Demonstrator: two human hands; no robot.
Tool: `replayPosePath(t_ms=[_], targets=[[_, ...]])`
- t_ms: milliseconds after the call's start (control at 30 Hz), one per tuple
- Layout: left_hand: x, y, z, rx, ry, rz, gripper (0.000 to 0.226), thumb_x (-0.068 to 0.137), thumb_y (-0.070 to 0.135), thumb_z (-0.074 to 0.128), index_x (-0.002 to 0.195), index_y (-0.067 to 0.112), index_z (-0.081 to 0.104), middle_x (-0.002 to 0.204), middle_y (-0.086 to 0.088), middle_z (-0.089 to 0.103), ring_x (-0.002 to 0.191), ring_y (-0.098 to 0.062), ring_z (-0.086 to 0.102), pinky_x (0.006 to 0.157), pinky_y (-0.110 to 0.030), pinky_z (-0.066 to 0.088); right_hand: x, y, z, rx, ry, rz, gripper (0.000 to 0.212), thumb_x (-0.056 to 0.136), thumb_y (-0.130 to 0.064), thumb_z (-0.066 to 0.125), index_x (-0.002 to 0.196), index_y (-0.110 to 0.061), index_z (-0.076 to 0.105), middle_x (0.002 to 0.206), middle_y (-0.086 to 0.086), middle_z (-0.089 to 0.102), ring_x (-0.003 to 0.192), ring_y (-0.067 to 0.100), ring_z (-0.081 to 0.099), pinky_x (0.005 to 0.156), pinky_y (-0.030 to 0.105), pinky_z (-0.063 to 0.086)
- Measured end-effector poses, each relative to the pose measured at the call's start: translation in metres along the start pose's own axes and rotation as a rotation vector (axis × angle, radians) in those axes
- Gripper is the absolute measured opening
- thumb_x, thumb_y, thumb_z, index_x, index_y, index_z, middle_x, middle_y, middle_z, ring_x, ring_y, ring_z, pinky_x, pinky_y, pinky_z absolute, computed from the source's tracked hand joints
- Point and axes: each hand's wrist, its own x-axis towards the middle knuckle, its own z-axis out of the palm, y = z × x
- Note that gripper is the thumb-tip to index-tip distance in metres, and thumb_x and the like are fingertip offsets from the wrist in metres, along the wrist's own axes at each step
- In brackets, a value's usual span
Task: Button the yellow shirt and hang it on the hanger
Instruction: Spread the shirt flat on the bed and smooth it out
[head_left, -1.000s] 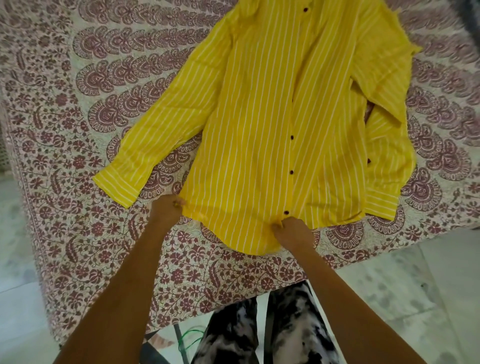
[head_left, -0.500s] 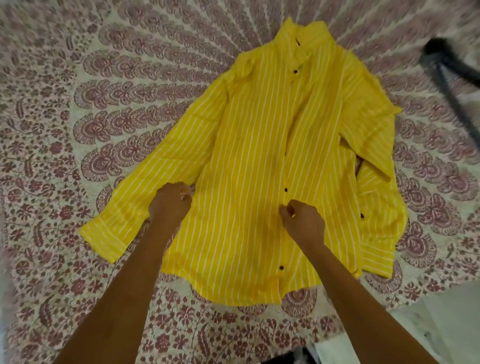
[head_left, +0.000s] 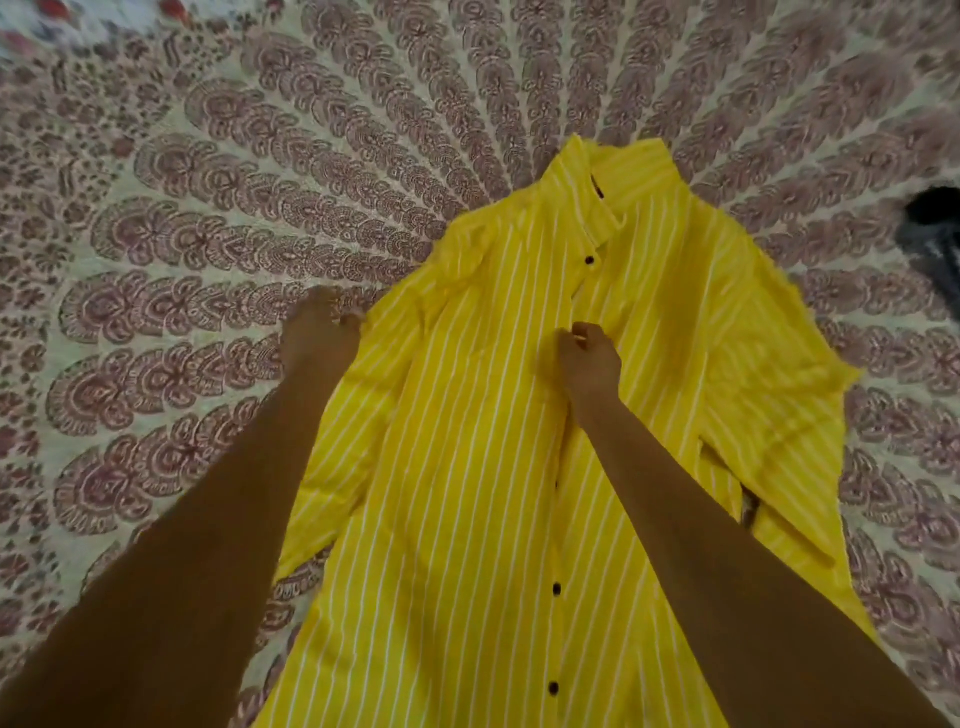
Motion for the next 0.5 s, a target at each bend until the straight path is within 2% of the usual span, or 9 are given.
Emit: replayPosePath(t_ms=[67, 100, 167, 200, 267, 300, 367, 433, 500], targets=[[0.018, 0.007, 0.005, -0.082, -0.117, 0.004, 0.038, 0.090, 0.017, 0.053, 0.127, 0.008, 0.050, 0.127, -0.018, 0.056, 0.118, -0.034, 0.053, 0.098, -0.037, 0.041, 0.018, -0.013, 0.005, 0.043, -0.037, 0.090, 0.043, 0.091, -0.032, 0.055, 0.122, -0.002, 0.052, 0.116, 0.016, 0.061, 0.106, 0.031, 0.058, 0.090, 0.038, 0.046], [0.030, 0.007, 0.011, -0.109, -0.158, 0.015, 0.037, 0.089, 0.019, 0.055, 0.125, 0.008, 0.052, 0.123, -0.020, 0.058, 0.115, -0.035, 0.055, 0.097, -0.037, 0.043, 0.028, -0.017, 0.009, 0.108, -0.099, 0.160, 0.044, 0.089, -0.033, 0.058, 0.121, -0.003, 0.052, 0.111, 0.012, 0.061, 0.096, 0.027, 0.060, 0.082, 0.034, 0.048], [0.042, 0.009, 0.021, -0.151, -0.215, 0.043, 0.038, 0.083, 0.026, 0.062, 0.117, 0.008, 0.056, 0.107, -0.024, 0.062, 0.105, -0.034, 0.059, 0.094, -0.037, 0.044, 0.040, -0.022, 0.012, 0.308, -0.251, 0.269, 0.045, 0.084, -0.028, 0.065, 0.121, -0.004, 0.054, 0.100, 0.006, 0.060, 0.078, 0.019, 0.060, 0.066, 0.028, 0.047], [0.046, 0.010, 0.026, -0.180, -0.252, 0.057, 0.039, 0.080, 0.028, 0.066, 0.112, 0.007, 0.058, 0.093, -0.021, 0.062, 0.097, -0.029, 0.061, 0.090, -0.034, 0.045, 0.046, -0.022, 0.012, 0.394, -0.248, 0.276, 0.047, 0.080, -0.026, 0.068, 0.119, -0.004, 0.056, 0.098, 0.006, 0.062, 0.077, 0.020, 0.061, 0.066, 0.029, 0.049], [0.047, 0.018, 0.030, -0.209, -0.344, 0.121, 0.039, 0.073, 0.032, 0.074, 0.103, 0.012, 0.060, 0.070, -0.002, 0.055, 0.078, -0.016, 0.056, 0.076, -0.027, 0.042, 0.062, -0.018, 0.008, 0.516, 0.016, 0.225, 0.063, 0.063, -0.029, 0.069, 0.119, -0.003, 0.056, 0.107, 0.014, 0.064, 0.088, 0.025, 0.062, 0.079, 0.039, 0.053], [0.047, 0.021, 0.032, -0.163, -0.390, 0.187, 0.042, 0.067, 0.039, 0.075, 0.100, 0.017, 0.060, 0.068, 0.005, 0.051, 0.072, -0.011, 0.052, 0.070, -0.025, 0.039, 0.072, -0.014, 0.003, 0.552, 0.200, 0.197, 0.067, 0.059, -0.029, 0.064, 0.118, -0.001, 0.053, 0.111, 0.018, 0.062, 0.094, 0.025, 0.060, 0.087, 0.042, 0.051], [0.043, 0.025, 0.031, 0.040, -0.460, 0.309, 0.052, 0.062, 0.053, 0.069, 0.100, 0.018, 0.061, 0.075, 0.004, 0.054, 0.073, -0.013, 0.051, 0.068, -0.024, 0.034, 0.088, -0.008, -0.008, 0.613, 0.425, 0.085, 0.051, 0.066, -0.023, 0.059, 0.112, -0.005, 0.049, 0.101, 0.016, 0.059, 0.094, 0.024, 0.052, 0.089, 0.033, 0.049], [0.044, 0.021, 0.033, 0.168, -0.471, 0.430, 0.062, 0.061, 0.059, 0.056, 0.104, 0.016, 0.066, 0.083, -0.004, 0.062, 0.080, -0.017, 0.055, 0.066, -0.022, 0.033, 0.091, -0.013, -0.016, 0.530, 0.435, -0.021, 0.030, 0.075, -0.020, 0.058, 0.101, -0.013, 0.046, 0.087, 0.001, 0.051, 0.086, 0.020, 0.048, 0.079, 0.027, 0.044], [0.051, 0.021, 0.026, 0.049, -0.425, 0.393, 0.050, 0.069, 0.048, 0.056, 0.094, 0.007, 0.069, 0.068, -0.006, 0.056, 0.070, -0.016, 0.049, 0.055, -0.017, 0.032, 0.093, -0.017, -0.017, 0.424, 0.308, -0.050, 0.029, 0.083, -0.029, 0.060, 0.104, -0.013, 0.049, 0.082, -0.008, 0.048, 0.074, 0.009, 0.048, 0.071, 0.023, 0.041]])
